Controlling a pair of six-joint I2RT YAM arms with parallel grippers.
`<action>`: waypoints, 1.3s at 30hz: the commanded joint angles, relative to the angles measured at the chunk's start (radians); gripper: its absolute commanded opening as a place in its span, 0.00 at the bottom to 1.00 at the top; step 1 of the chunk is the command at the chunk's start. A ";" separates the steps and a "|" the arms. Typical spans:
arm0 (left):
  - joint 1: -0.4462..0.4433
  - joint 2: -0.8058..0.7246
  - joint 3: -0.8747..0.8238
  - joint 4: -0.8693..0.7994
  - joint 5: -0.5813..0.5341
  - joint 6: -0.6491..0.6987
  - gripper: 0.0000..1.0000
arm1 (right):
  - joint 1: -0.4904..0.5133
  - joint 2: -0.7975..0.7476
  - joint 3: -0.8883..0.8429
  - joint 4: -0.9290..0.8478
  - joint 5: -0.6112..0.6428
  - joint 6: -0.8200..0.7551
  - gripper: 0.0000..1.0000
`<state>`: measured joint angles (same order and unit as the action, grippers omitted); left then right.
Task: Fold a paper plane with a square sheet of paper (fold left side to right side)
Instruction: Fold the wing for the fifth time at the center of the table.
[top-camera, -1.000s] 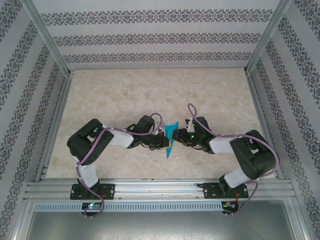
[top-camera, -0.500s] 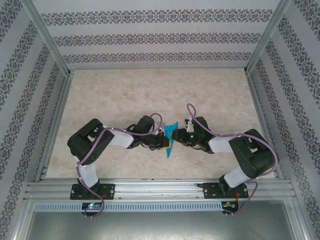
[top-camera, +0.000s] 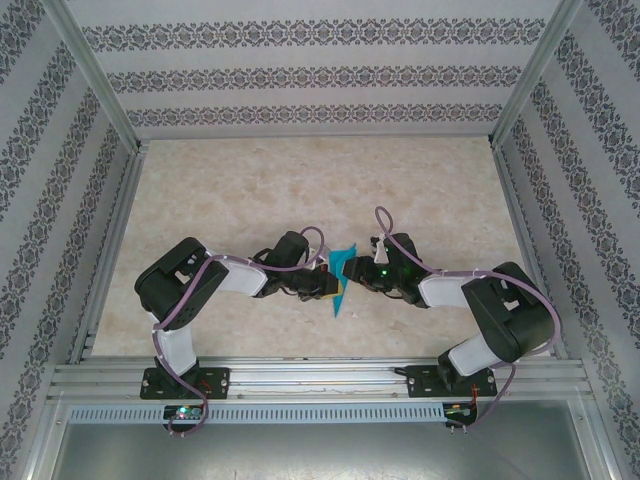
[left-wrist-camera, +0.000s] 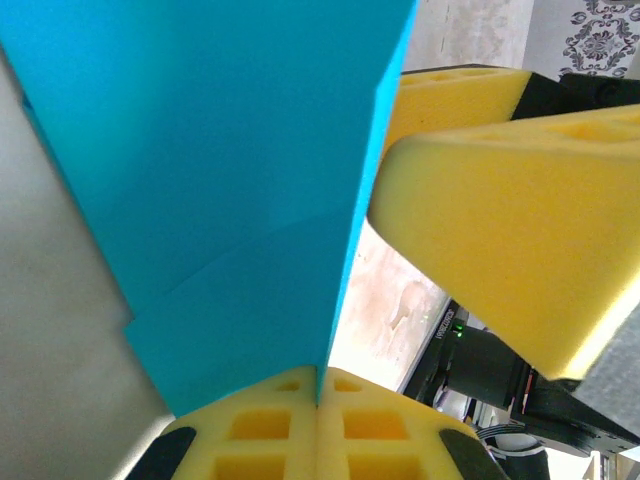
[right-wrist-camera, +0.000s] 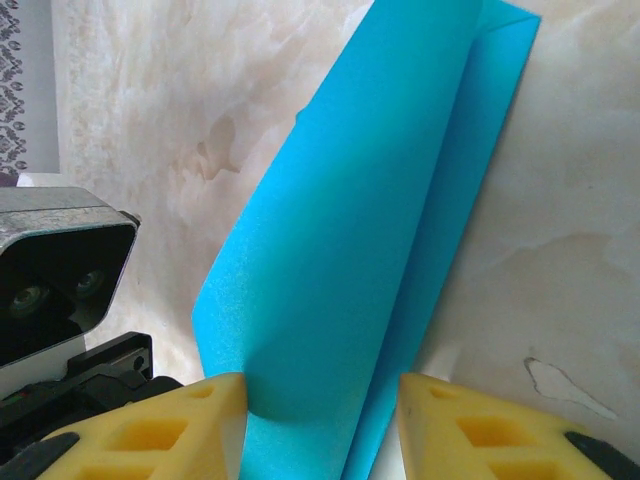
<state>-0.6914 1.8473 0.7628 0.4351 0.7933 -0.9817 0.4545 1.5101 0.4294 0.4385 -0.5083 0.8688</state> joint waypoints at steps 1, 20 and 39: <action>0.016 0.010 -0.011 0.039 0.011 -0.017 0.00 | 0.009 -0.014 0.011 -0.001 0.008 -0.007 0.44; 0.018 0.017 -0.011 0.046 0.013 -0.021 0.00 | 0.035 0.050 0.046 0.021 0.001 0.006 0.42; 0.018 0.007 -0.028 0.046 0.002 -0.020 0.18 | 0.060 0.164 0.100 -0.106 0.055 0.006 0.39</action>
<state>-0.6914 1.8534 0.7467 0.4511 0.7929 -1.0012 0.4870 1.5963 0.5125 0.3664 -0.5053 0.8848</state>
